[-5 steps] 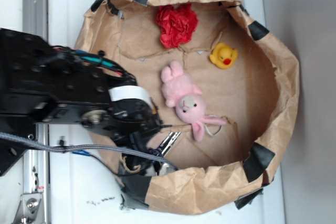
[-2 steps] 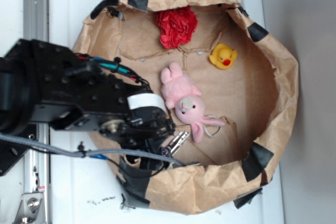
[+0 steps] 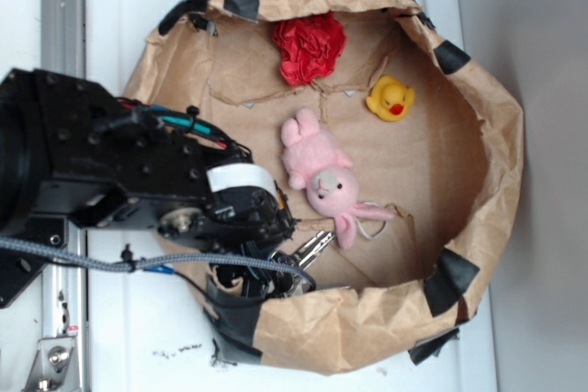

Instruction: Grab the silver keys.

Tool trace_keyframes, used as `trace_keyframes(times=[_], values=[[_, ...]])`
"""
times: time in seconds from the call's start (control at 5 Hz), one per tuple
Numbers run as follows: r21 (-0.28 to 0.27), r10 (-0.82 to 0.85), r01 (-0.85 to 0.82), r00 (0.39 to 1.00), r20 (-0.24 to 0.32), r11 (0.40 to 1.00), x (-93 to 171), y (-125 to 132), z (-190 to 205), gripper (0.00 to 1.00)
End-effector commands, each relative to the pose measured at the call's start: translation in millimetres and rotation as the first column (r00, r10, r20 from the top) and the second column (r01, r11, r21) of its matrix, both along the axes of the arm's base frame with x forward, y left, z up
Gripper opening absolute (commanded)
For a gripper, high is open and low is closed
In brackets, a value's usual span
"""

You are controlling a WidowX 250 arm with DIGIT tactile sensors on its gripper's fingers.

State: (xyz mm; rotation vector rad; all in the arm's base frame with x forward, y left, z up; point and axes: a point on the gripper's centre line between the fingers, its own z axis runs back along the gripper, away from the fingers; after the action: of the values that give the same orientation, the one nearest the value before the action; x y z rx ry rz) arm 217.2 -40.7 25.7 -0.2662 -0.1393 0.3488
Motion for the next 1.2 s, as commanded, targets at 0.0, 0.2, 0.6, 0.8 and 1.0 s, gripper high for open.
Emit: trace_keyframes(times=[0.0, 0.2, 0.6, 0.8, 1.0], values=[[-0.019, 0.002, -0.002, 1.0, 0.029, 1.0, 0.5, 4.8, 12.1, 0.0], [-0.027, -0.002, 0.003, 0.999, 0.044, 1.0, 9.1, 4.9, 16.2, 0.0], [-0.038, 0.037, -0.035, 0.998, 0.055, 0.999, 26.8, 10.5, 27.0, 0.0], [-0.026, 0.075, -0.073, 0.994, 0.075, 0.997, 47.0, 19.7, 41.9, 0.0], [-0.007, 0.158, -0.158, 0.98, 0.12, 0.987, 54.4, 44.6, 71.6, 0.0]])
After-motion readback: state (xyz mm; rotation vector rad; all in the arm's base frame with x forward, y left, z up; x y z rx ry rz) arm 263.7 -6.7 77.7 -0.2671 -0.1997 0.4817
